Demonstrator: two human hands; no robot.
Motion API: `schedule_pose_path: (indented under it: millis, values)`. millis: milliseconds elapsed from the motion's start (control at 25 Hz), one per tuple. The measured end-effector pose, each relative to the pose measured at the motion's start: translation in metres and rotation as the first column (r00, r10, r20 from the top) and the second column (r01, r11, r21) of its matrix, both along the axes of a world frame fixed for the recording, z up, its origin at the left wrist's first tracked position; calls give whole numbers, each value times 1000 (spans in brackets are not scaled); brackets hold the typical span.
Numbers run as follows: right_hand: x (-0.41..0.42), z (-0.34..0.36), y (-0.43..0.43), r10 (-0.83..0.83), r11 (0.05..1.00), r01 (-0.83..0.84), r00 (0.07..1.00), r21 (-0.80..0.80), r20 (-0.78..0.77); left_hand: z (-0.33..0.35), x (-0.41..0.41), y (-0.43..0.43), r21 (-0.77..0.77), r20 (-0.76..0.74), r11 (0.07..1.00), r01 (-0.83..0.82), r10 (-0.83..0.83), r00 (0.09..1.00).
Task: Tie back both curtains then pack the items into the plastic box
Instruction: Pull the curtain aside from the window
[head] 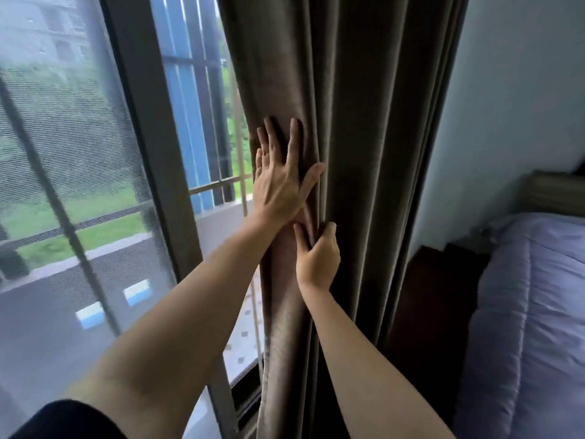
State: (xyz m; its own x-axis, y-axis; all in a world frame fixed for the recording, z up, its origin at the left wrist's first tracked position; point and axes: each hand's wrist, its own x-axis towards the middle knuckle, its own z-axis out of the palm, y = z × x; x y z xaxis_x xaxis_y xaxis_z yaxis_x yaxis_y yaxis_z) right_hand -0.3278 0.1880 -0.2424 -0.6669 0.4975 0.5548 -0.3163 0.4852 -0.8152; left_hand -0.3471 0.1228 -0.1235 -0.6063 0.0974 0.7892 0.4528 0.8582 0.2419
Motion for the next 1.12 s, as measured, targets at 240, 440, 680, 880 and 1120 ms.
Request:
schedule_pose_path:
  millis: [240,440,680,880,1120]
  values:
    - [-81,30,53,-28,1000,28,999,-12,19,23,-97,62,-2,16,1000,16,-16,1000]
    - [-153,45,89,-90,984,75,992,163,90,49,-167,98,8,28,996,89,-89,996]
    - [-214,44,138,-408,900,384,909,207,83,59,-224,150,-4,1,988,154,-154,988]
    - [-262,48,201,-541,838,540,841,77,-13,68,-267,222,-30,2,962,271,-271,963]
    - [-328,59,260,-480,876,481,876,19,-46,80,-328,278,-46,15,930,365,-365,931]
